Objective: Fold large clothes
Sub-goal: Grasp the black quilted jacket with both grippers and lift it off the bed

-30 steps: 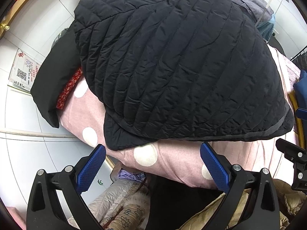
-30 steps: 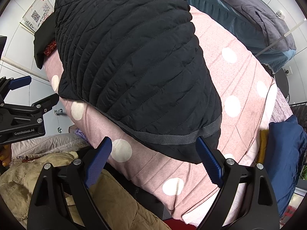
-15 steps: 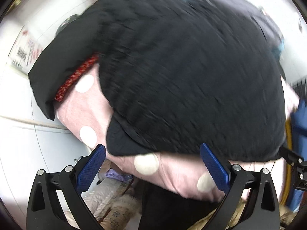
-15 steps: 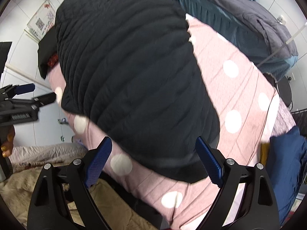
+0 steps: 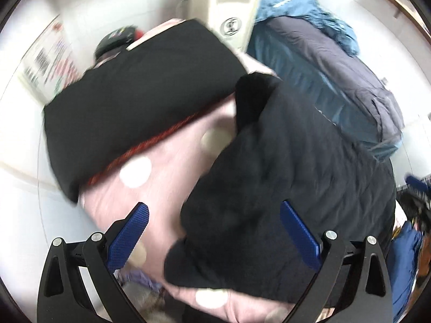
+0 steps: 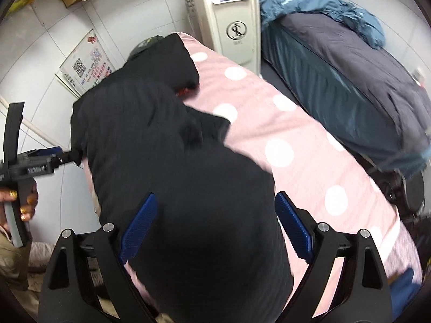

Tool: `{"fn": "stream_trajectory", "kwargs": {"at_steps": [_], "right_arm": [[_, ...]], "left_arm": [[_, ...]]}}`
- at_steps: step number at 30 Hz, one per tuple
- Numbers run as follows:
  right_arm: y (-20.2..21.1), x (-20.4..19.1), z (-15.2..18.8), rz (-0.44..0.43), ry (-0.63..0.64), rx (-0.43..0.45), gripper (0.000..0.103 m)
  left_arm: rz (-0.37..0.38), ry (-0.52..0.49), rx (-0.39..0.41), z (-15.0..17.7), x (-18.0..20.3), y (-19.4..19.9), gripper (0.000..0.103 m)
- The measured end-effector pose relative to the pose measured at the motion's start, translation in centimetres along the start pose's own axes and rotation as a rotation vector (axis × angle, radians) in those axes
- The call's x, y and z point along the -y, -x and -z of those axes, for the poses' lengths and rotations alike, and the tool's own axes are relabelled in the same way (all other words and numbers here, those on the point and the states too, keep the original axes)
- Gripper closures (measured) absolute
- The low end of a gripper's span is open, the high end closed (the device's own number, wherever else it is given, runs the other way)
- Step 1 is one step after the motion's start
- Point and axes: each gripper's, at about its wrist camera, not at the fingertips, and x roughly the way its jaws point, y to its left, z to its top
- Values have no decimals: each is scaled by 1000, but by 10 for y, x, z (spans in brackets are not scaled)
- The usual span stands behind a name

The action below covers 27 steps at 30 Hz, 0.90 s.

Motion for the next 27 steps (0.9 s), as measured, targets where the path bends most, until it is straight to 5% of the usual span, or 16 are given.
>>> {"fn": "stream_trajectory", "kwargs": {"at_steps": [7, 10, 12, 14, 18, 23, 27], "right_arm": [[-66, -1, -31, -27, 28, -142, 15], [-64, -8, -9, -18, 81, -160, 42], [-51, -10, 8, -47, 104, -160, 69], [-38, -11, 27, -63, 115, -155, 79], [-11, -12, 82, -76, 139, -177, 88], [4, -12, 171, -123, 106, -273, 89], [-10, -13, 255, -201, 49, -399, 89]], "left_arm": [[185, -152, -7, -38, 40, -23, 7], [163, -273, -35, -33, 62, -35, 10], [122, -357, -39, -20, 78, -36, 31], [150, -365, -45, -7, 84, -32, 47], [184, -408, -76, 40, 99, -15, 81], [248, -482, -193, 130, 116, 4, 91], [245, -516, -359, 203, 124, -16, 92]]}}
